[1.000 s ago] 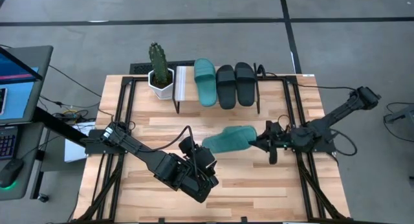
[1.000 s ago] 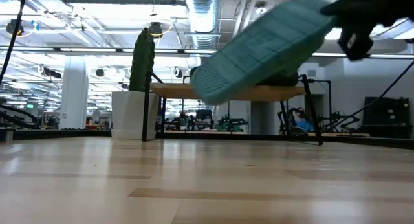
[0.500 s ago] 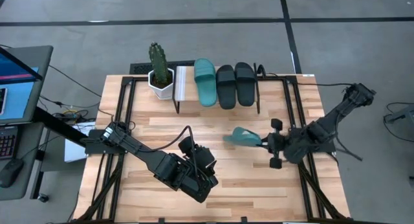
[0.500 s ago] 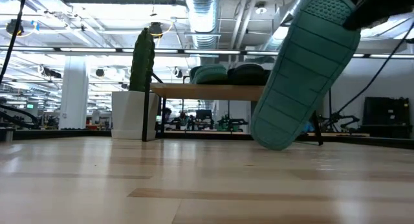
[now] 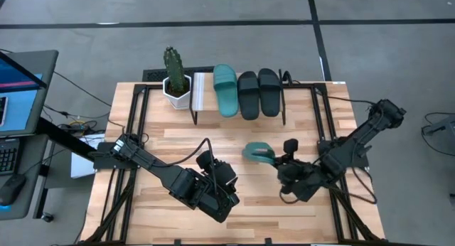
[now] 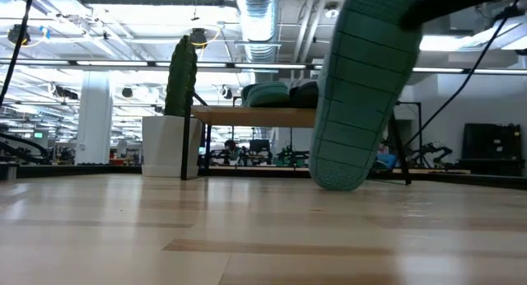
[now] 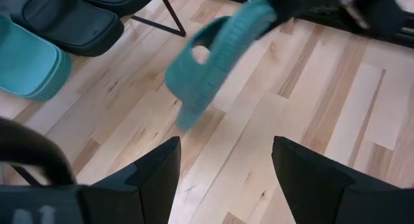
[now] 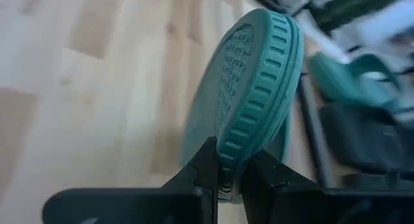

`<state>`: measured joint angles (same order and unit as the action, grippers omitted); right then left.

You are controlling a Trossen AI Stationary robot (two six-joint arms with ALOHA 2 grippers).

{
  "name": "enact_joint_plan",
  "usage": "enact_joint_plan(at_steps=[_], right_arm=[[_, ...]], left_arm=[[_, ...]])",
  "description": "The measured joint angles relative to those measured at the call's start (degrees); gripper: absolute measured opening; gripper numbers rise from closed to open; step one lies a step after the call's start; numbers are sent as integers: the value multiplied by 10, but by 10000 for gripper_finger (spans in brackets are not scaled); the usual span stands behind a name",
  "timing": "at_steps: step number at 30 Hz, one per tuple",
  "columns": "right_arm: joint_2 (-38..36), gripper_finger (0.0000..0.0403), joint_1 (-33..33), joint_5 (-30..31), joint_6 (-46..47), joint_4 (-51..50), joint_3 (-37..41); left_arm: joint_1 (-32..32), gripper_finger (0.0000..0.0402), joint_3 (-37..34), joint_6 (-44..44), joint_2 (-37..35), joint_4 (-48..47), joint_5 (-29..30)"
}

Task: Pick and place slides into the shelf
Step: Put the green slipper on the shelf beside the green slipper

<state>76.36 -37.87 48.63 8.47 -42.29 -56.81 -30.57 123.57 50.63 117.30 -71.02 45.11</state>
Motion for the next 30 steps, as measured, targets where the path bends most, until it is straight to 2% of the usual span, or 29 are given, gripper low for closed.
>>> enact_joint_plan(at_steps=[4, 15, 30], right_arm=[[26, 30, 14, 38, -2, -36, -38], [72, 28, 31, 52, -27, -39, -72], [75, 26, 30, 55, -42, -45, -108]], left_arm=[[0, 231, 0, 0, 0, 0, -13], [0, 231, 0, 0, 0, 0, -13], [-1, 231, 0, -10, 0, -4, -14]])
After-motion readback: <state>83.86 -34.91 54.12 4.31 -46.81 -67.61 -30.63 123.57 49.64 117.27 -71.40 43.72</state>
